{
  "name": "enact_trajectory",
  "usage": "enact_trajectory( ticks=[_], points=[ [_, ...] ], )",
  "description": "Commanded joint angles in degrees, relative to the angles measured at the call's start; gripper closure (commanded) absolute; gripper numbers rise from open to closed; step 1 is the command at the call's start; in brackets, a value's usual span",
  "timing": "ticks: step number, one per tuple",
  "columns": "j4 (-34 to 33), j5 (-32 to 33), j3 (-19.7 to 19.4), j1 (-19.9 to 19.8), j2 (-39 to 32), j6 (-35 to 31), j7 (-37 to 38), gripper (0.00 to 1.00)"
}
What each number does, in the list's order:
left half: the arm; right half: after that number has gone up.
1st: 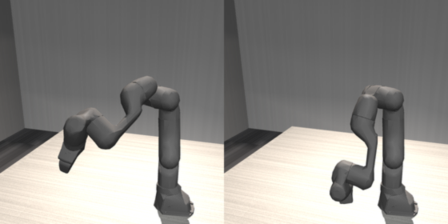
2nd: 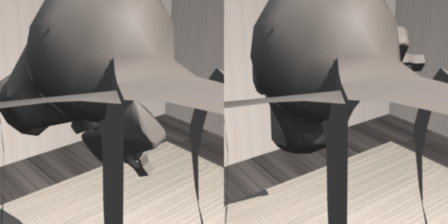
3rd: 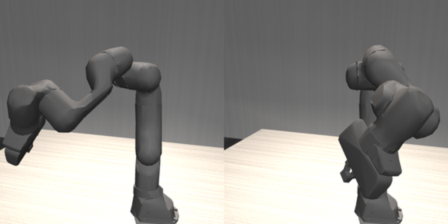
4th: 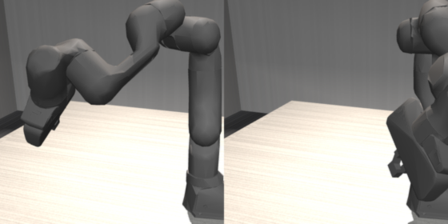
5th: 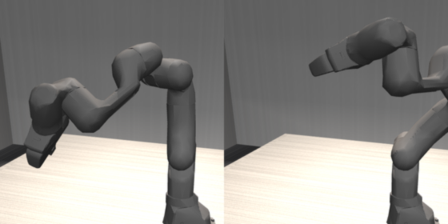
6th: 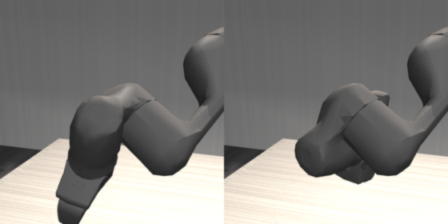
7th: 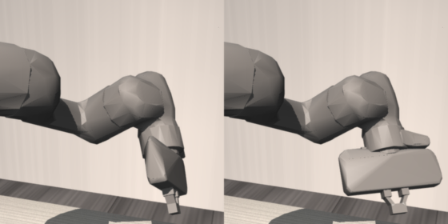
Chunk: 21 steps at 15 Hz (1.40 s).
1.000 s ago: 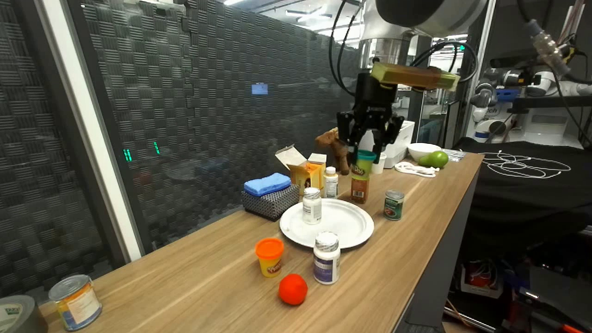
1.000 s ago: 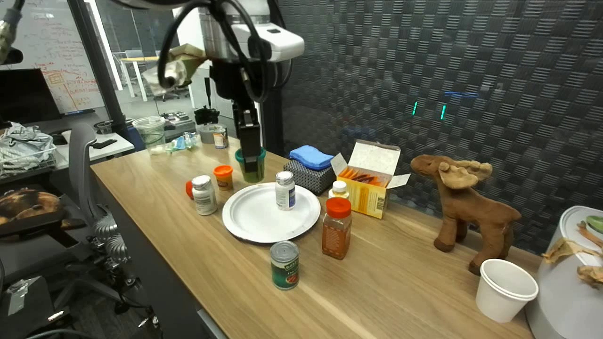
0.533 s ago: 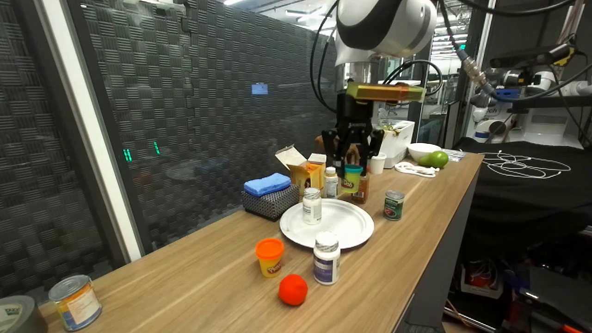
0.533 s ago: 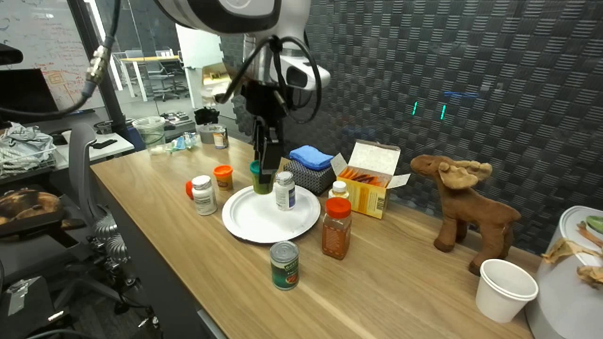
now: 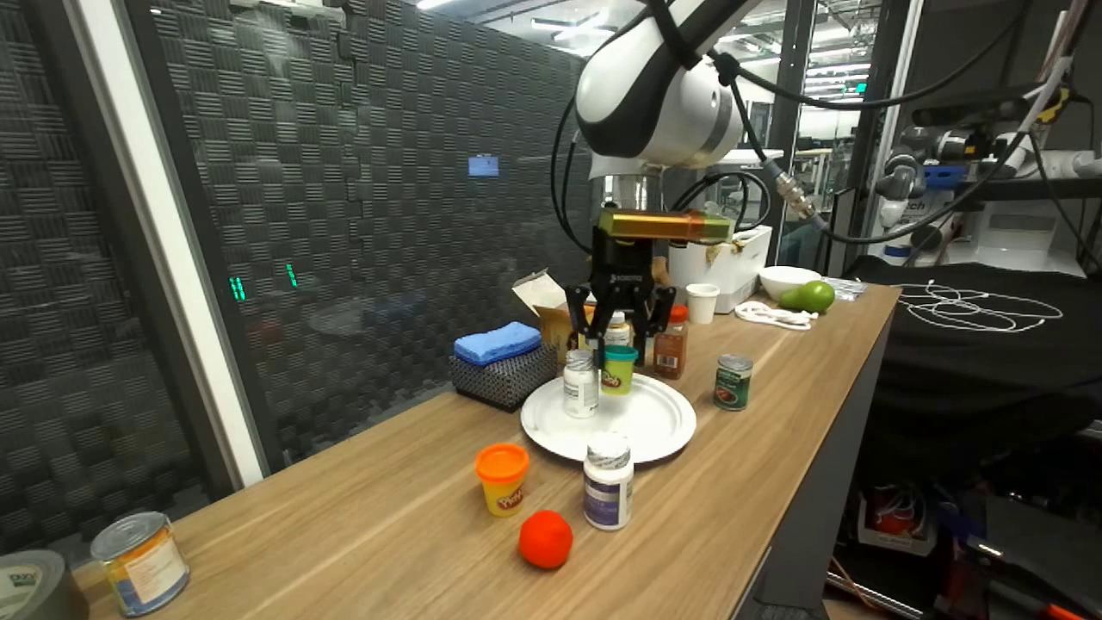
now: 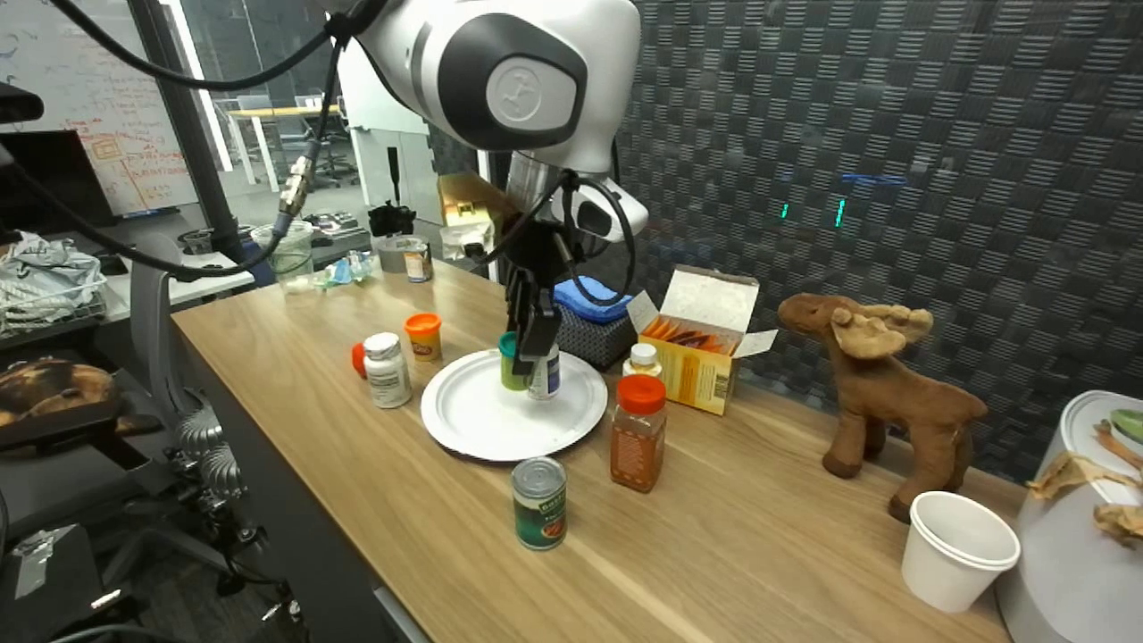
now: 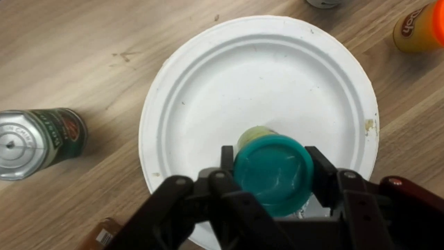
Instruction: Put the bottles and the orange plushy on the table onto the plate
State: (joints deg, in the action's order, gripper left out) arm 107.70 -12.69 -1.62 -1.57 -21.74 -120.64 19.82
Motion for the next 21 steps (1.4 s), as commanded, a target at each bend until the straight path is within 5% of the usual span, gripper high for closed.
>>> enact_trajectory(
  ticks=[1, 17, 18, 19, 21],
  points=[
    [-2.96, -0.8, -0.49, 0.1, -2.96, -0.75, 0.25, 0.72],
    [4.29, 3.55, -3.41, 1.04, -2.49, -16.31, 1.77, 0.72],
    [4.73, 3.9, -3.48, 1.08, -2.34, -16.52, 1.72, 0.58],
    [5.05, 4.49, -3.59, 1.18, -2.23, -16.27, 1.64, 0.28],
    [5.78, 5.21, -3.51, 1.18, -1.91, -15.83, 1.21, 0.17]
  ],
)
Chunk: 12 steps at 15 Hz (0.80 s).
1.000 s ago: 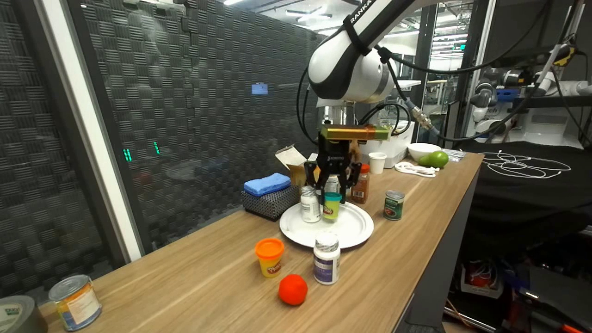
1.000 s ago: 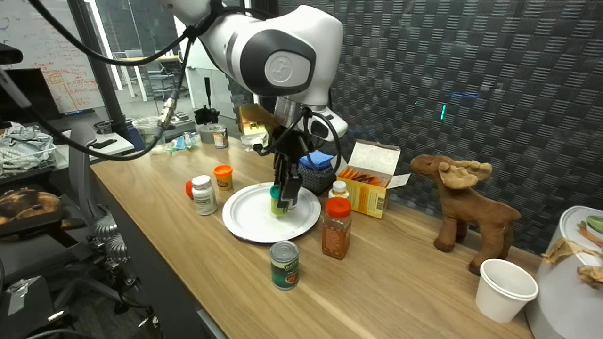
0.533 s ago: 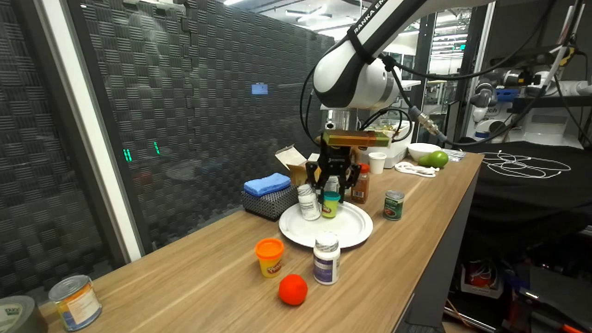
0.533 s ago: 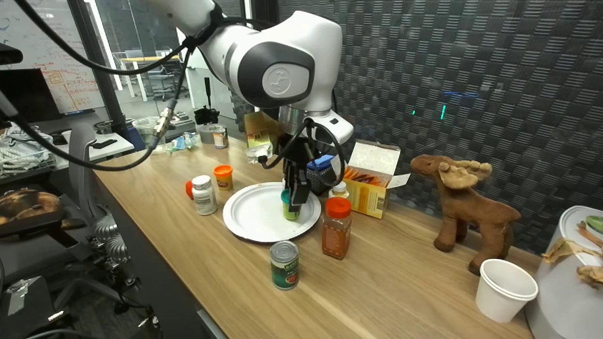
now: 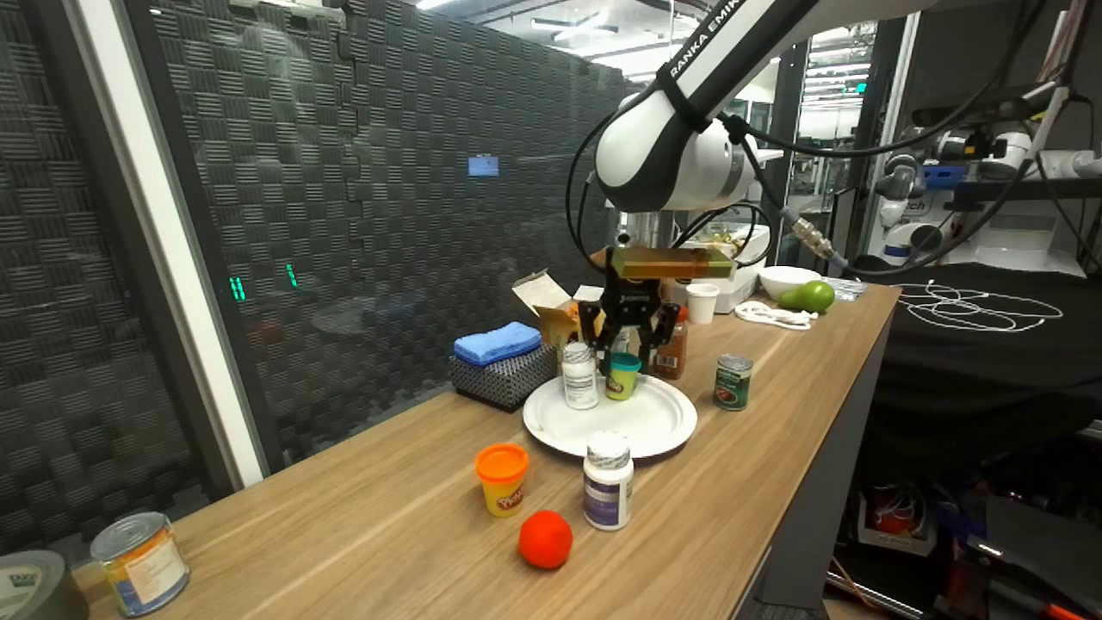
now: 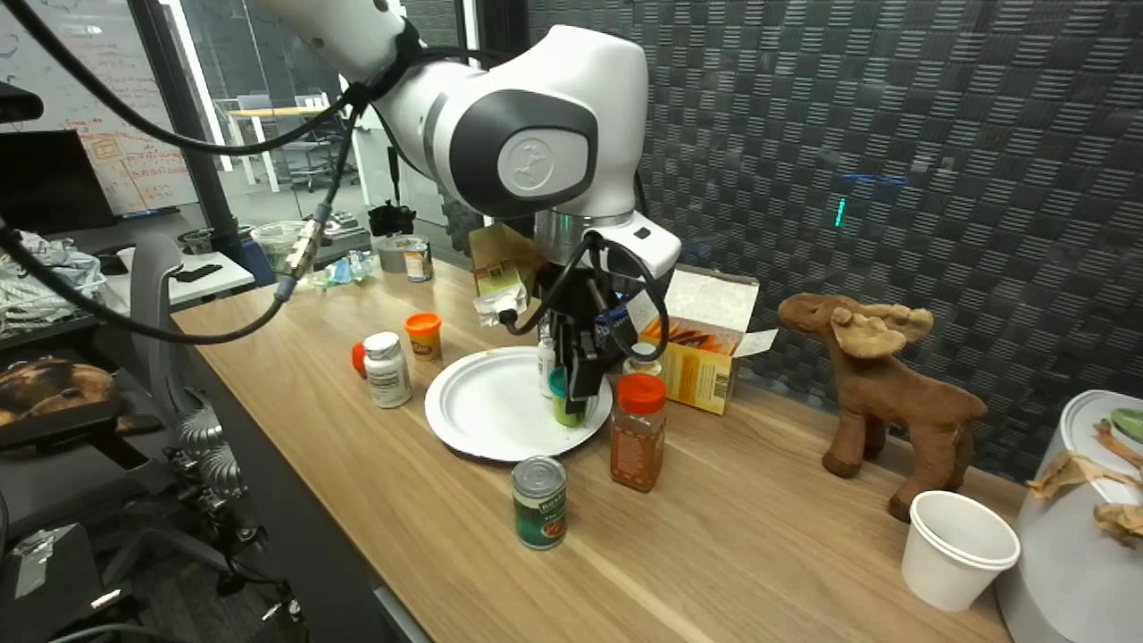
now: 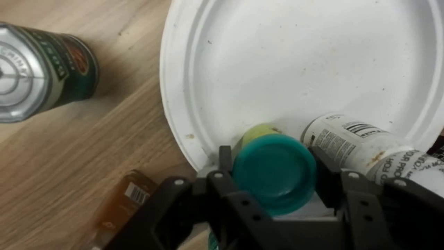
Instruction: Put the bottles and the orange plushy on the table onto the plate
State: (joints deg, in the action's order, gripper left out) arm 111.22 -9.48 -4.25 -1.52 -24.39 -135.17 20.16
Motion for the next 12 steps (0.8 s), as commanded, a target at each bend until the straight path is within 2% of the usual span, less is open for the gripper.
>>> enact_trajectory(
  ticks=[1, 2, 3, 9, 12],
  points=[
    [2.84, 2.09, -0.75, 0.95, 1.09, -1.15, 0.35, 0.08],
    [3.41, 2.16, -0.67, 0.83, 1.48, -1.22, 0.03, 0.01],
    [4.2, 1.91, -0.49, 0.58, 2.12, -1.45, -0.46, 0.0],
    [11.22, -1.42, 0.52, -0.69, 9.4, -3.07, -2.86, 0.0],
    [14.0, -7.25, 1.72, -2.06, 14.22, -2.95, -6.71, 0.0]
  ],
)
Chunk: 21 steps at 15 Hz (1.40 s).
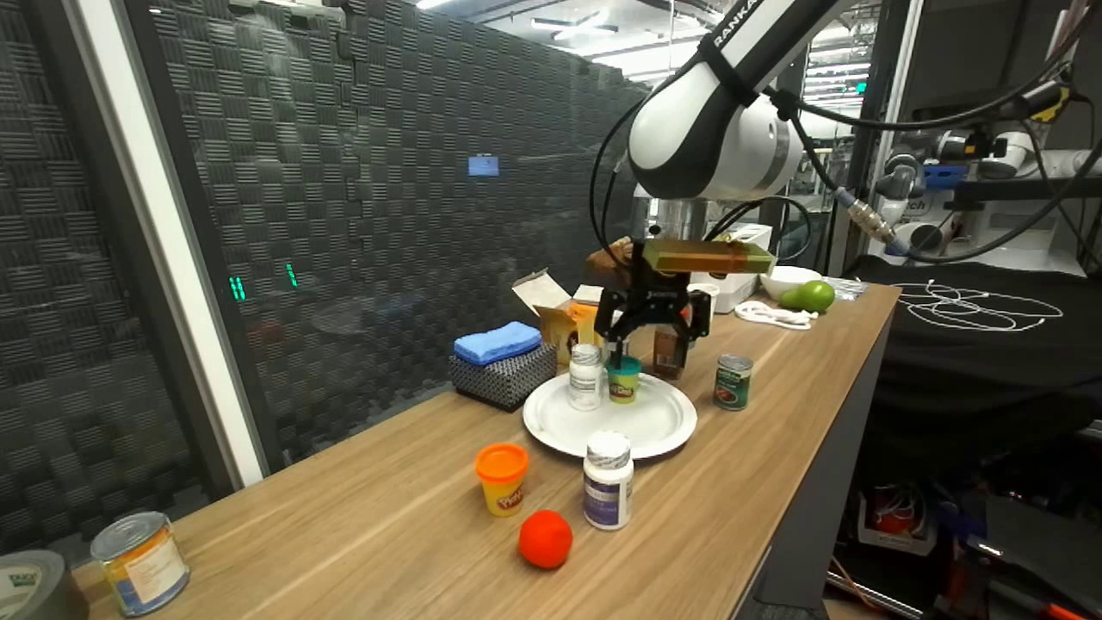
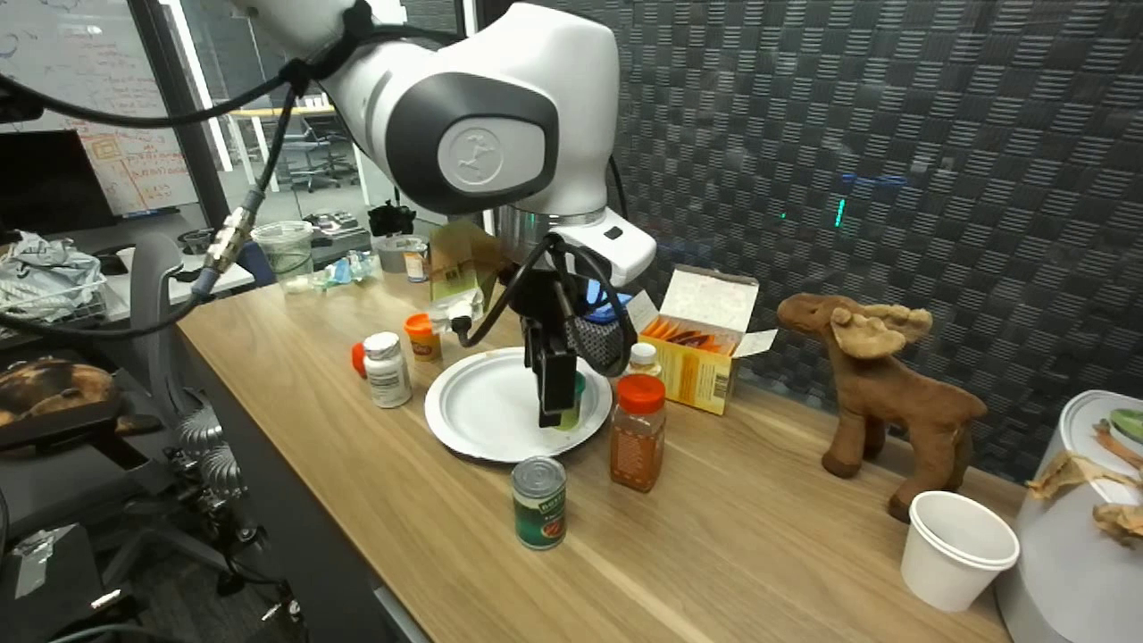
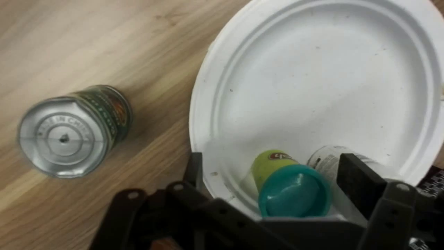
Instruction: Put the bottles and the orange plushy on the table onto the plate
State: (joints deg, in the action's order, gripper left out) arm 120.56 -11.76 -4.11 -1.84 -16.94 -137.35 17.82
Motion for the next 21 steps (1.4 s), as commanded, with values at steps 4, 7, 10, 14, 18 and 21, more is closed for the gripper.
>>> enact_trajectory(
  ticks=[4, 7, 10, 14, 18, 21],
  points=[
    [7.27, -8.27, 1.76, -1.51, 12.8, 4.35, -8.27, 0.0],
    [10.54, -1.49, 2.44, 1.16, 17.5, 12.6, -1.48, 0.0],
    [14.65, 4.22, 5.11, 3.54, 21.88, 15.9, 6.66, 0.0],
    [14.93, 5.2, 6.68, 4.05, 20.87, 15.64, 8.32, 0.0],
    [16.16, 5.7, 6.72, 3.97, 22.13, 15.64, 8.89, 0.0],
    [16.22, 5.72, 6.67, 3.84, 22.13, 15.64, 8.89, 0.0]
  ],
)
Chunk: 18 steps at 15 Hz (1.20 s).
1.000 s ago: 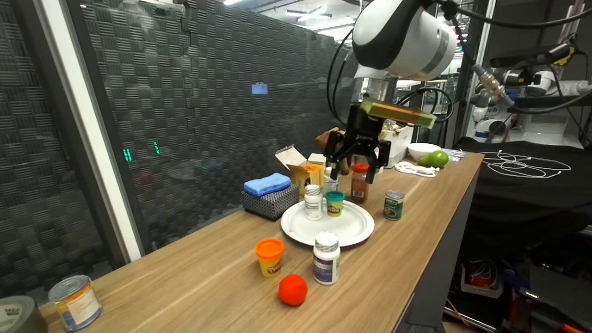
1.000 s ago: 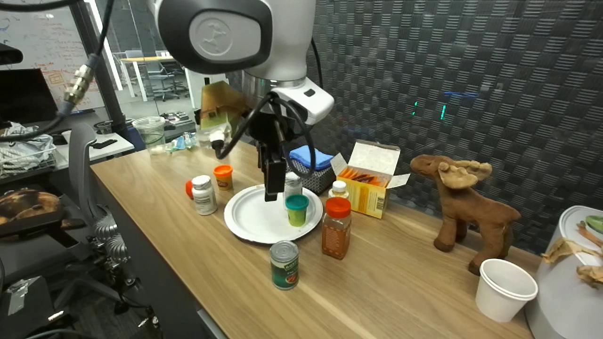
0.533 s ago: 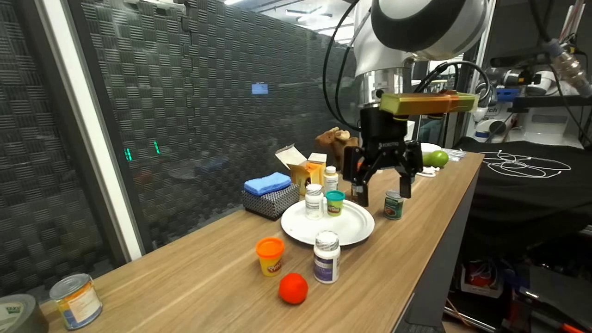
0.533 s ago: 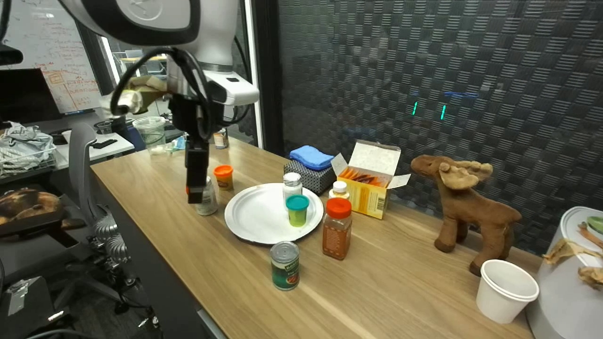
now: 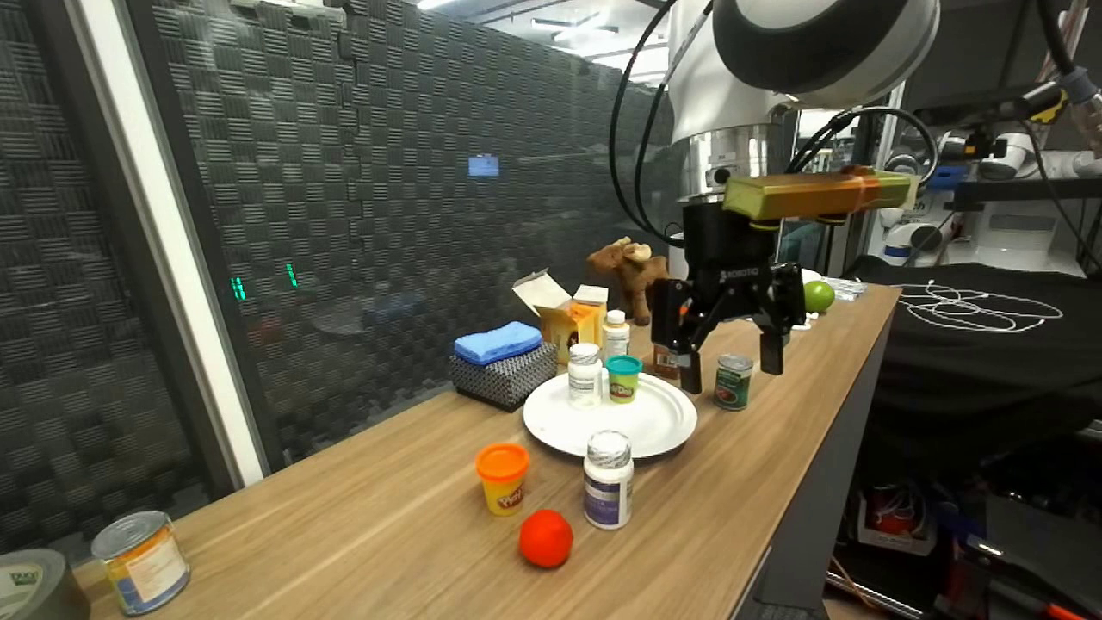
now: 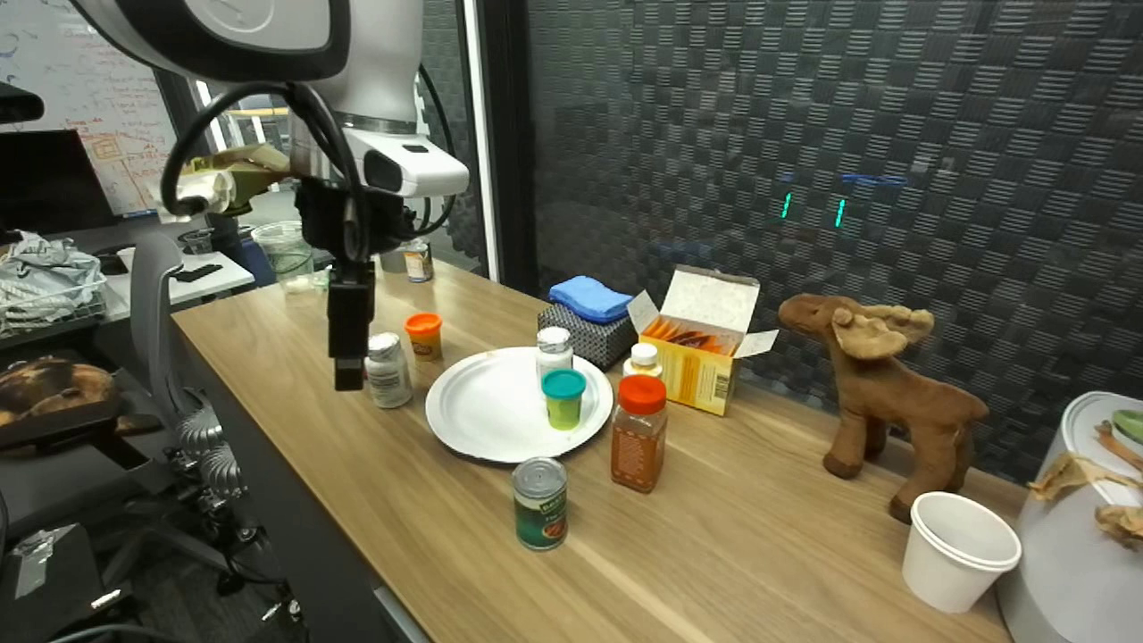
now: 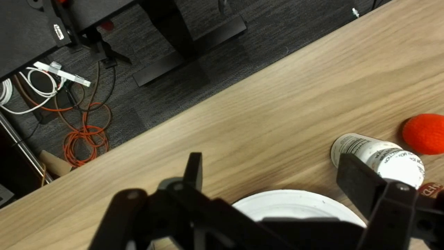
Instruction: Put the bottles and the orange plushy on the table onto the plate
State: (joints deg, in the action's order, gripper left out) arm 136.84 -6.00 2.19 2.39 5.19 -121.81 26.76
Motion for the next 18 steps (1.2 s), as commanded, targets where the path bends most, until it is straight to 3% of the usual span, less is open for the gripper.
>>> enact_trajectory(
  ticks=[1, 6, 10, 14, 18],
  points=[
    [-0.1, 1.46, 0.15, -0.93, 0.05, -0.98, 1.9, 0.0],
    [1.66, 4.15, -2.24, -4.41, 2.08, -9.72, 2.14, 0.0],
    [2.21, 11.24, -4.26, -7.76, 0.57, -16.39, 5.15, 0.0],
    [1.82, 14.17, -5.86, -9.5, -1.55, -19.06, 4.45, 0.0],
    [0.62, 13.17, -6.74, -9.51, -5.02, -20.41, 2.71, 0.0]
  ],
)
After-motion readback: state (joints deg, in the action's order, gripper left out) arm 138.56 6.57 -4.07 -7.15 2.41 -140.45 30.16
